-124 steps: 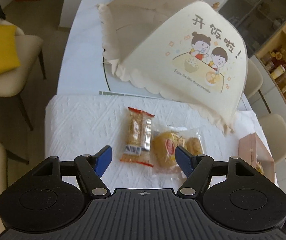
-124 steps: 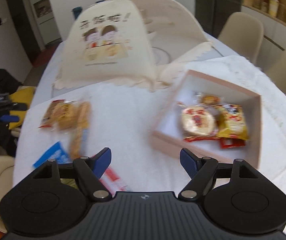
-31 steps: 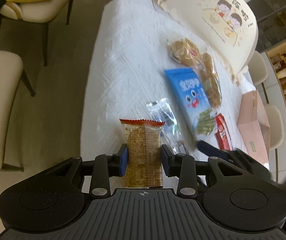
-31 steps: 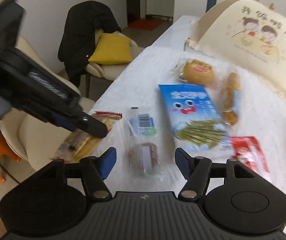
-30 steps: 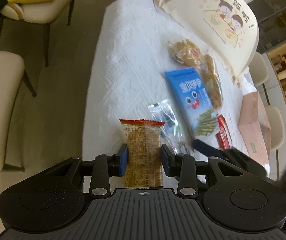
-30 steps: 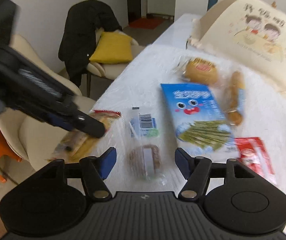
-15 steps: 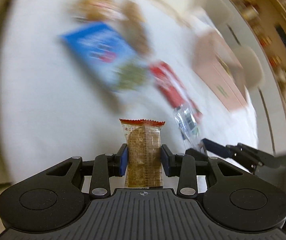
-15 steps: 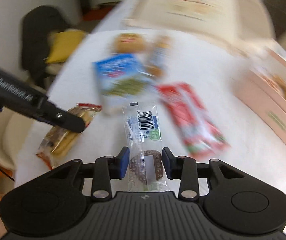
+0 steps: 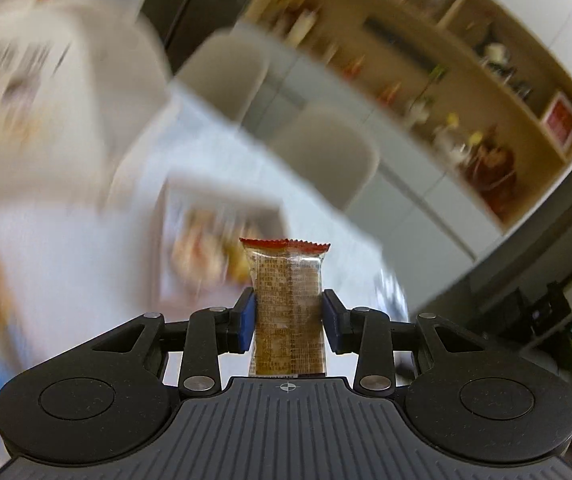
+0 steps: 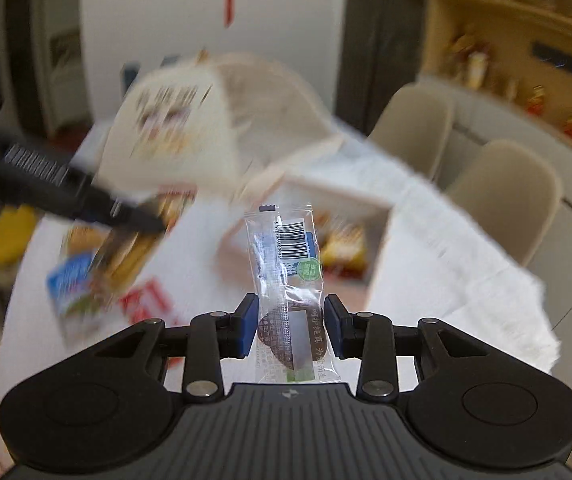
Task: Organize snacks
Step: 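Drop wafer packet into pink box with left tool while right drops cookie packet in, then grasp the yellow round bun packet with the left tool, then grasp the long blue-labeled bread stick with right tool while left holds the bun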
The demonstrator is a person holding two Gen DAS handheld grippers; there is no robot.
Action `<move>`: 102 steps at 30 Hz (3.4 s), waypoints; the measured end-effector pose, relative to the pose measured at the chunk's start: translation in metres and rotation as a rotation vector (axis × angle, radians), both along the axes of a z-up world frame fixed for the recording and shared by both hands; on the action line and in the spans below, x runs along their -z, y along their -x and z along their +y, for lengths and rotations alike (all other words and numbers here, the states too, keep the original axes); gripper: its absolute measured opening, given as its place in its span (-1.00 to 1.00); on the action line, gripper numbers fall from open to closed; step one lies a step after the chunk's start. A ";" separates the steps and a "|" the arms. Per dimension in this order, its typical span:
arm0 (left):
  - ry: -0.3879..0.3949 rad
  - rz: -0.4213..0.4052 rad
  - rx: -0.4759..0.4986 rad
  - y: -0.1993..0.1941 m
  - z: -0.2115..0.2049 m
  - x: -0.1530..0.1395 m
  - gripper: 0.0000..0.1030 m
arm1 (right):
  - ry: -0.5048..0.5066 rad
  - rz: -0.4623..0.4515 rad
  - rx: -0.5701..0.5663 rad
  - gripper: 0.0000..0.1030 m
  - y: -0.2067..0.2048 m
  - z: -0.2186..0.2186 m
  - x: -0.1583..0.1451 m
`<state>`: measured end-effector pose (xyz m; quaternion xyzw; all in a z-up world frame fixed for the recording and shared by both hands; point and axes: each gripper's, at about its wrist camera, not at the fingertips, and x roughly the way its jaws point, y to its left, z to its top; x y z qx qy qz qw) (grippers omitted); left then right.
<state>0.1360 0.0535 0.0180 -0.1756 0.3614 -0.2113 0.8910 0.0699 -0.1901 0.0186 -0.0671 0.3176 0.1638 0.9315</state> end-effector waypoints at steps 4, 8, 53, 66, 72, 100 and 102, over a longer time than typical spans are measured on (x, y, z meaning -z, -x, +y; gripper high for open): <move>-0.007 0.014 -0.004 -0.080 -0.016 -0.009 -0.19 | -0.002 -0.062 0.051 -0.31 -0.008 -0.015 -0.017; 0.054 0.068 -0.082 -0.113 -0.008 -0.001 -0.20 | 0.030 -0.094 0.080 -0.31 -0.014 -0.025 -0.025; 0.049 0.448 -0.647 0.060 0.242 0.138 -0.19 | 0.048 0.248 -0.001 0.42 -0.045 0.095 0.096; -0.282 0.332 -0.359 -0.032 0.260 0.162 -0.05 | 0.121 0.362 0.034 0.42 -0.014 0.131 0.115; -0.499 0.309 -0.107 -0.028 0.215 0.180 0.43 | 0.121 0.418 0.084 0.42 -0.011 0.129 0.125; -0.096 0.419 -0.169 0.105 0.197 0.155 -0.51 | 0.155 0.399 -0.145 0.42 -0.019 0.177 0.138; -0.058 0.431 -0.134 0.112 0.188 0.156 -0.52 | 0.151 0.398 -0.166 0.42 -0.020 0.177 0.139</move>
